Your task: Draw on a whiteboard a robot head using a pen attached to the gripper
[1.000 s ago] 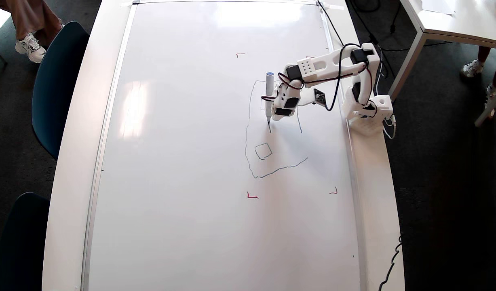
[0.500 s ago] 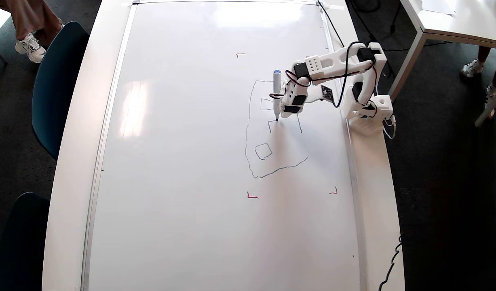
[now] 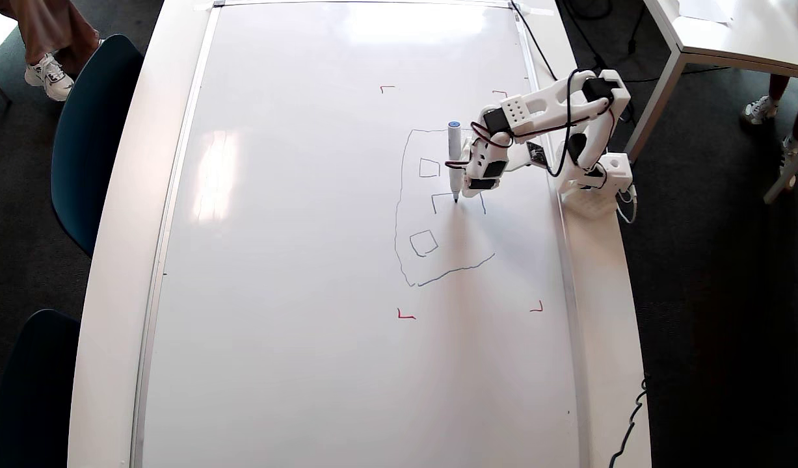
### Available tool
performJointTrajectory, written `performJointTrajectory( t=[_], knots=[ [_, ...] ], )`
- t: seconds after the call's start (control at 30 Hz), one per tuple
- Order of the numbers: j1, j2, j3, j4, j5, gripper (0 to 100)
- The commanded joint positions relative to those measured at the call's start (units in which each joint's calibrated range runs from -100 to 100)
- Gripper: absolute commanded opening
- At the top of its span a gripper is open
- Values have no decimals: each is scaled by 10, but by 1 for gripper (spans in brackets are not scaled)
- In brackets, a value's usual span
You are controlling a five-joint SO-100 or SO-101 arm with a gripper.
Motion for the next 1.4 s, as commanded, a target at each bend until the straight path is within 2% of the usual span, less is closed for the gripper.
performJointTrajectory(
  t=[0.0,0.23,0.8,1.0,1.37],
  knots=[
    [-17,-8,-6,1,-2,1],
    [-37,-3,-34,0,-21,1],
    [-32,95,-158,0,-22,1],
    [-25,88,-160,2,-22,1],
    [16,25,-247,69,-17,1]
  ],
)
